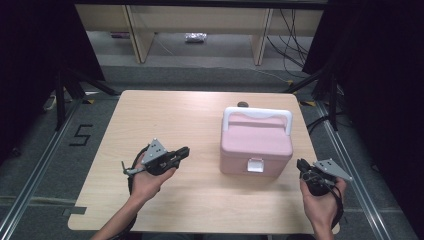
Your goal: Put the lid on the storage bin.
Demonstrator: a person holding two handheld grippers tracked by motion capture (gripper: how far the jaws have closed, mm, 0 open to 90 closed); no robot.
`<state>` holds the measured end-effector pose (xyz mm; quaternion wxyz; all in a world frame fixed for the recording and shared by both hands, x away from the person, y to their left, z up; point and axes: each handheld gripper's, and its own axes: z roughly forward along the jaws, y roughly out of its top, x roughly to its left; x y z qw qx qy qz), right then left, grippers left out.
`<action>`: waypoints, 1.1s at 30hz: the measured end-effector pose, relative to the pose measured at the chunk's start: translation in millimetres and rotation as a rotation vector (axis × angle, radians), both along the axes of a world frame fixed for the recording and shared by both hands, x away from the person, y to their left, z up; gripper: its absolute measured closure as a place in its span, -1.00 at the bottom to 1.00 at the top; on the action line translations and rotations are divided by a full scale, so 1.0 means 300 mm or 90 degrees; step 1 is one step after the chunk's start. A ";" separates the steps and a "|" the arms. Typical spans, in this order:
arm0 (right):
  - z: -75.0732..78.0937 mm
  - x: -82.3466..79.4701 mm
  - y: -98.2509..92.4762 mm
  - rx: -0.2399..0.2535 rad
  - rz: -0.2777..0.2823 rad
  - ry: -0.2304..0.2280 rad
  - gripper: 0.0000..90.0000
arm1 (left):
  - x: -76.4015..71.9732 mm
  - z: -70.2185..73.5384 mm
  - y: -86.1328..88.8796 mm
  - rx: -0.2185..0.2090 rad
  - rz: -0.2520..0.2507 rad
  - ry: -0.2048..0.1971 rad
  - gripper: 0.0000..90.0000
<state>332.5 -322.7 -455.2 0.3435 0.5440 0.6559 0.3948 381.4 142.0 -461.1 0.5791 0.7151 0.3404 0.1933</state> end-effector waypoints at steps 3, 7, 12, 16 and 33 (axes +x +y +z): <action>-0.008 -0.007 0.010 0.033 -0.015 0.016 0.80 | -0.002 -0.020 0.039 0.005 0.018 -0.001 0.84; -0.029 -0.003 0.000 0.018 -0.012 0.008 0.73 | -0.006 -0.053 0.097 -0.003 0.038 -0.001 0.82; -0.058 -0.003 -0.013 0.020 -0.013 0.000 0.67 | -0.018 -0.092 0.179 0.007 0.081 0.009 0.78; -0.077 -0.004 -0.025 0.019 -0.011 0.002 0.63 | -0.025 -0.119 0.247 0.004 0.114 0.011 0.73; -0.148 -0.004 -0.027 0.019 -0.013 0.002 0.49 | -0.090 -0.209 0.417 -0.012 0.224 0.014 0.58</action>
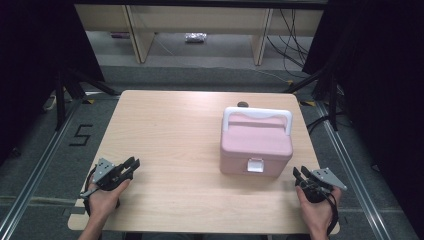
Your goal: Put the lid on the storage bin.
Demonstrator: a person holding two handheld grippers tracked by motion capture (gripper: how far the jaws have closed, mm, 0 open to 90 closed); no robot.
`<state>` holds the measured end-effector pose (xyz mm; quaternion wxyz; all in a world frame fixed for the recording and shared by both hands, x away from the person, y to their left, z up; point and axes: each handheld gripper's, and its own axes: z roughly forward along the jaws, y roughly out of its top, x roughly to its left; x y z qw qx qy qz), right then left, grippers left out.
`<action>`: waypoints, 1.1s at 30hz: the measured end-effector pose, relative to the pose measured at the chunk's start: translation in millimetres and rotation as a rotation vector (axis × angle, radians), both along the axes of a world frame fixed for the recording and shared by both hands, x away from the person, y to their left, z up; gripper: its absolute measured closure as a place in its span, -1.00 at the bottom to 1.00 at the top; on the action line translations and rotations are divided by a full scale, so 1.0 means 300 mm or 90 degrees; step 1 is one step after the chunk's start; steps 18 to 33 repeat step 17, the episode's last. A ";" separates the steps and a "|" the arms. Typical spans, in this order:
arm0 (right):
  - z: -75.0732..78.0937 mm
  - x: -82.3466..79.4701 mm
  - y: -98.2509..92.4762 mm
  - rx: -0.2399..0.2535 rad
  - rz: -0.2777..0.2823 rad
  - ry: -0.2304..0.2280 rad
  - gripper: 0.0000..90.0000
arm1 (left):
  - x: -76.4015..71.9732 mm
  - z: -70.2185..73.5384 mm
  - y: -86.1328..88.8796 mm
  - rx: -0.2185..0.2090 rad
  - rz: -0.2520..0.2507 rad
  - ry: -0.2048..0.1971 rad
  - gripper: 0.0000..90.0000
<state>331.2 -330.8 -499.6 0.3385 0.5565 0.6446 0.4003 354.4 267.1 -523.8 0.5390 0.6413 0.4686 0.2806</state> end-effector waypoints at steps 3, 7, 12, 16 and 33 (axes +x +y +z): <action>-0.002 -0.003 0.004 0.015 -0.002 -0.005 0.48 | -0.002 -0.001 -0.002 0.006 0.000 -0.008 0.58; -0.013 -0.006 -0.001 0.004 -0.002 -0.006 0.43 | -0.008 0.000 -0.007 0.011 0.010 -0.016 0.51; -0.021 -0.010 0.014 0.021 -0.017 -0.006 0.38 | -0.011 -0.002 -0.010 0.016 0.015 -0.026 0.44; -0.018 -0.004 0.014 0.021 -0.004 -0.025 0.35 | -0.014 -0.001 -0.014 0.021 0.018 -0.027 0.39; -0.018 -0.004 0.015 0.023 -0.004 -0.027 0.35 | -0.012 -0.003 -0.013 0.019 0.013 -0.035 0.39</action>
